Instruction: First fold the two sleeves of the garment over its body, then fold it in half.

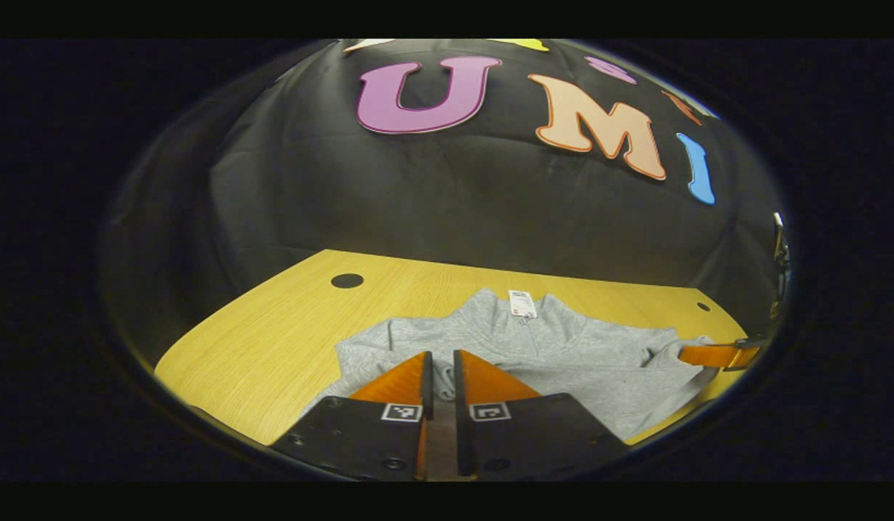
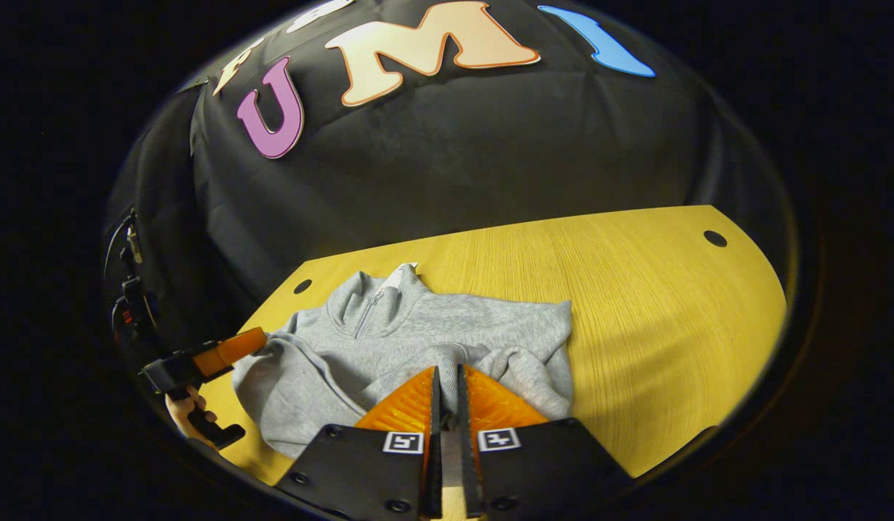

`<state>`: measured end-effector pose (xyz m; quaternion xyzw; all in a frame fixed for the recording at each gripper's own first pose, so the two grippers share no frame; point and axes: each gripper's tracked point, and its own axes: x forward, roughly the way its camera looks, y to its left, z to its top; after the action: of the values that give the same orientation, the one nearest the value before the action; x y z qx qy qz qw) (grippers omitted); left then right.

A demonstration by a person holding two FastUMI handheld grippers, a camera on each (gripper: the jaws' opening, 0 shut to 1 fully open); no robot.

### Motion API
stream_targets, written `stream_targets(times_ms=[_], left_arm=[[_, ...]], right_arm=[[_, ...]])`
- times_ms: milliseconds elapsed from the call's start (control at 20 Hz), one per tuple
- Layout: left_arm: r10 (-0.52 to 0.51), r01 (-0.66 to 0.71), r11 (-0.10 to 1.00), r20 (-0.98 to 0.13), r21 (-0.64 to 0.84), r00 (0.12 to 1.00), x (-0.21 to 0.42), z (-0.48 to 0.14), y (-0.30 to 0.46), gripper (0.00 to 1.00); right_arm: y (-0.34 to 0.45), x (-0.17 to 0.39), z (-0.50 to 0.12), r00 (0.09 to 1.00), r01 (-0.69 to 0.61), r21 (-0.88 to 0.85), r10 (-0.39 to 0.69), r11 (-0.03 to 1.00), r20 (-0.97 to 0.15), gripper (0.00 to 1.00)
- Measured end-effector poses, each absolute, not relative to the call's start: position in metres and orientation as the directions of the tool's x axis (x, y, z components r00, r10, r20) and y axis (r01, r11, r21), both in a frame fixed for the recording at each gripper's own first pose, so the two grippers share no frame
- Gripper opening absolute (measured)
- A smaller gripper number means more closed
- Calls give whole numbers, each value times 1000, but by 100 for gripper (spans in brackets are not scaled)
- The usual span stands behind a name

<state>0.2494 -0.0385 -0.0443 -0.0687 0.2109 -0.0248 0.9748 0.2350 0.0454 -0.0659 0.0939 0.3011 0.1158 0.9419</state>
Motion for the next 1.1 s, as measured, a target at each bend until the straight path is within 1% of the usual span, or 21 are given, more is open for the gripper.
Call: stream_targets(times_ms=[50, 100, 150, 200, 250, 300, 350, 400, 600, 750, 800, 850, 1000, 1050, 1100], left_arm=[[-81, 25, 990, -408, -140, 909, 252, -45, -40, 15], [-83, 30, 990, -404, -135, 911, 253, -43, -41, 33], [-81, 31, 991, -394, -131, 916, 253, -40, -41, 51], [-67, 20, 992, -375, -126, 924, 255, -35, -39, 70], [-45, 4, 993, -355, -116, 934, 256, -28, -34, 74], [-22, -13, 994, -331, -104, 943, 257, -19, -29, 83], [-4, -26, 995, -306, -94, 952, 255, -9, -25, 88], [3, -30, 995, -283, -92, 959, 253, 3, -21, 93], [11, -36, 991, -191, -131, 982, 233, 48, -13, 93], [14, -32, 990, -126, -138, 992, 205, 70, -5, 93], [12, -25, 991, -102, -129, 995, 195, 76, -3, 90], [10, -21, 993, -85, -120, 996, 183, 78, -1, 93], [34, -40, 990, -42, -134, 999, 149, 80, 11, 93], [43, -46, 989, -26, -138, 999, 136, 79, 13, 93], [51, -52, 990, -9, -130, 999, 123, 78, 17, 93]], right_arm=[[44, 240, -62, 805, -157, 244, 267, 957, -530, 27], [43, 242, -56, 815, -160, 246, 269, 956, -513, 30], [41, 244, -52, 826, -159, 241, 263, 957, -498, 43], [40, 245, -48, 836, -160, 228, 255, 960, -486, 53], [36, 247, -47, 847, -158, 202, 237, 967, -475, 80], [37, 247, -43, 857, -169, 182, 235, 969, -458, 96], [36, 247, -38, 867, -176, 163, 231, 971, -442, 91], [38, 245, -31, 880, -183, 152, 231, 971, -416, 98], [48, 228, 20, 929, -228, 132, 256, 965, -267, 98], [47, 193, 52, 948, -254, 94, 267, 963, -176, 98], [46, 180, 61, 952, -257, 86, 268, 962, -145, 98], [44, 167, 66, 957, -258, 79, 266, 963, -119, 97], [32, 130, 80, 973, -227, 47, 228, 973, -26, 97], [29, 119, 80, 978, -210, 39, 210, 977, 3, 94], [26, 107, 80, 981, -194, 32, 193, 981, 31, 97]])
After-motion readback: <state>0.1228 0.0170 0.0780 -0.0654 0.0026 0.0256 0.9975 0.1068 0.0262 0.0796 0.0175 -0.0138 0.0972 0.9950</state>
